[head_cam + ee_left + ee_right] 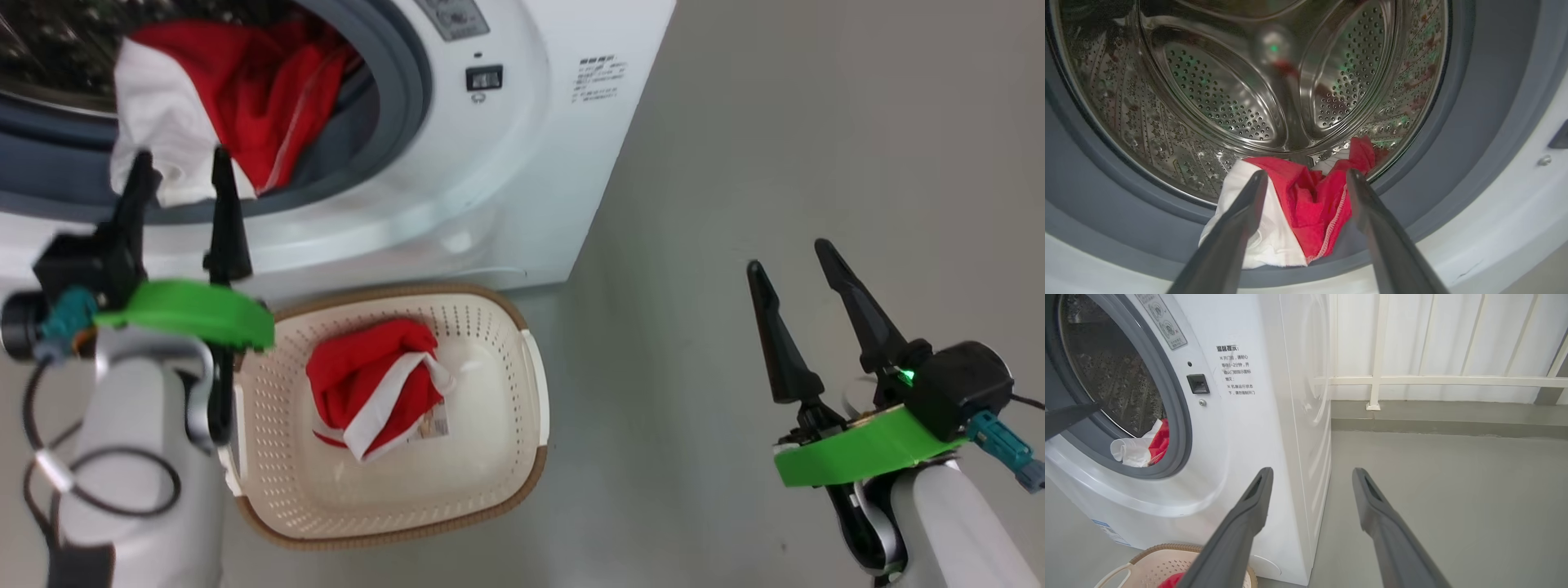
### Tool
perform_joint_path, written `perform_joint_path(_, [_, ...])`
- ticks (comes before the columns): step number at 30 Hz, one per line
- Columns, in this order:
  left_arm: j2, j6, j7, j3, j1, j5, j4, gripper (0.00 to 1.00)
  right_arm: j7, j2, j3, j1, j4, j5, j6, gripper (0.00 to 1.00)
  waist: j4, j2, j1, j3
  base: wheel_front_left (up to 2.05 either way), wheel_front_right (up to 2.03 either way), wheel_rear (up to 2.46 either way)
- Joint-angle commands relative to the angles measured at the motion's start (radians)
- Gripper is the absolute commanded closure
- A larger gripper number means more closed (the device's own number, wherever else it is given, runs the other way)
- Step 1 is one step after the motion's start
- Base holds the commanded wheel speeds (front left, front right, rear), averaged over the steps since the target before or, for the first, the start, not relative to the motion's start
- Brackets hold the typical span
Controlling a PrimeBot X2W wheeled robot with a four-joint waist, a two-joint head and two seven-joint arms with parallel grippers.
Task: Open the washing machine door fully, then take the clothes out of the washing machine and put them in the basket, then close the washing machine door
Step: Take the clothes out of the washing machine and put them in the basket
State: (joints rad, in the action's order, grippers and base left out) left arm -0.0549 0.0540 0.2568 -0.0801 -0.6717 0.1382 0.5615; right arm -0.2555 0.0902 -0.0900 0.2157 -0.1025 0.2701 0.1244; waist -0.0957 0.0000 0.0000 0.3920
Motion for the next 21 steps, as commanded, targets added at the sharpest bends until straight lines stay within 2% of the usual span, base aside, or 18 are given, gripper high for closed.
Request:
perform_joint_path(1, [-0.042,0.002,0.005,-0.02,-0.05,-0.014,0.006,0.0,-0.006,0.008,-0.034,0.022,0.026,0.008,0.006,0.0,0.008,0.0,0.0,0.076,0.0,0.0,0.0])
perform_joint_path(8, [-0.087,-0.023,-0.042,-0.022,-0.26,-0.015,0.174,0.0,-0.006,0.009,-0.065,0.071,0.025,0.014,0.006,0.0,-0.004,0.0,0.0,0.169,0.0,0.0,0.0])
perform_joint_path(12, [-0.099,-0.012,-0.069,-0.025,-0.346,0.001,0.23,0.0,-0.006,0.011,-0.077,0.088,0.016,0.017,0.006,0.0,-0.011,0.0,0.0,0.203,0.0,0.0,0.0])
perform_joint_path(16, [-0.123,0.001,-0.164,-0.017,-0.45,0.01,0.322,0.0,-0.006,0.01,-0.092,0.108,0.004,0.024,0.006,0.0,-0.022,0.0,0.0,0.236,0.0,0.0,0.0])
perform_joint_path(21, [-0.151,-0.008,-0.304,0.002,-0.551,0.002,0.426,0.0,-0.006,0.009,-0.117,0.123,-0.01,0.03,0.006,0.0,-0.039,0.0,0.0,0.245,0.0,0.0,0.0])
